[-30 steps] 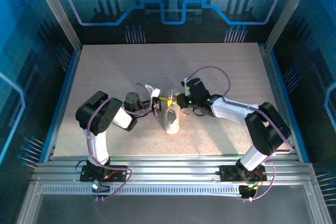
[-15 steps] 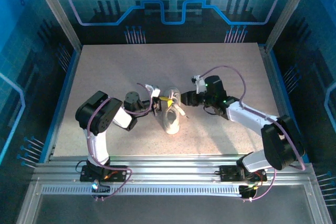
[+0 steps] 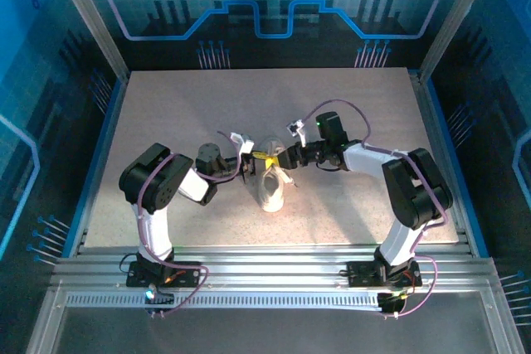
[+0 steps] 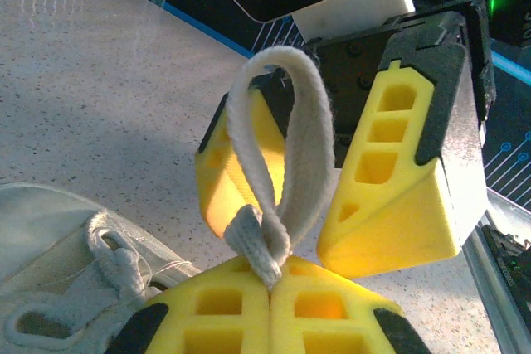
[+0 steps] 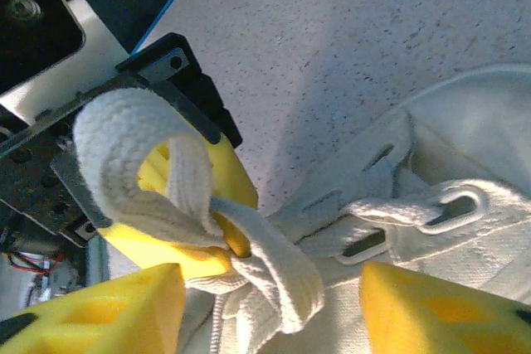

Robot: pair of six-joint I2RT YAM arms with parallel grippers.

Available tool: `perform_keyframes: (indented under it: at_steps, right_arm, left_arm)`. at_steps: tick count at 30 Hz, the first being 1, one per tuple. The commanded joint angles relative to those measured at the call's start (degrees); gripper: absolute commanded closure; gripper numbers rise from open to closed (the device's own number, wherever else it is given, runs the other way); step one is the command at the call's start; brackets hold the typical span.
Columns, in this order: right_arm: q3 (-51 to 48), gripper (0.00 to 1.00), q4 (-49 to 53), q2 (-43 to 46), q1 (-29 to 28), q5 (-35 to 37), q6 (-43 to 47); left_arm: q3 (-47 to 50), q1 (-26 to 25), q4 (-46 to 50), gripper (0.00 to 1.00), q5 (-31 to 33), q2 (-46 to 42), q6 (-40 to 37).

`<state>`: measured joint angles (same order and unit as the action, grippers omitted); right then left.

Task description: Tie the shoes

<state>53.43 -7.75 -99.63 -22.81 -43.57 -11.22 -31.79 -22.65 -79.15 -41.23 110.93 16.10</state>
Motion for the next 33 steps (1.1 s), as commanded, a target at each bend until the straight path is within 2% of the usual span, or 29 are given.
perform_keyframes:
  at_steps: [1, 8, 11, 16, 19, 24, 29, 33]
  right_arm:
    - [1.6, 0.52, -0.2, -1.0, -0.1, -3.5, 3.4]
    - [1.5, 0.64, 0.9, -1.3, -0.8, -2.4, 4.9]
    - [1.5, 0.73, 1.4, -1.1, -1.5, -0.3, 5.2]
    - [-0.1, 0.90, -1.2, 0.5, -2.4, 7.2, 2.8]
    - [-1.3, 0.96, -1.4, 1.9, -3.0, 14.2, 1.0]
    - [-4.3, 0.98, -4.0, 3.9, -4.1, 22.6, -4.0]
    - [-4.8, 0.92, -6.8, 2.8, -6.4, 24.3, -7.0]
    - [-3.6, 0.92, -6.1, 0.5, -8.2, 26.5, -8.8]
  left_arm:
    - [-1.8, 0.3, -1.1, 1.00, -1.5, 0.1, -1.2]
    - [-2.3, 0.5, -1.1, 1.00, -0.6, -0.1, -0.7]
    - [-2.5, 0.5, -1.1, 1.00, -0.6, -0.3, -0.6]
    - [-2.2, 0.6, -1.1, 1.00, -0.2, -0.8, -0.8]
    - [-1.9, 0.6, -1.1, 1.00, -0.2, -1.3, -0.9]
    - [-1.3, 0.3, -1.1, 1.00, -0.2, -2.5, -1.0]
    - [-0.8, -0.8, -1.1, 1.00, 0.0, -3.0, -1.5]
    - [-0.7, -1.5, -1.1, 1.00, 0.1, -3.1, -1.9]
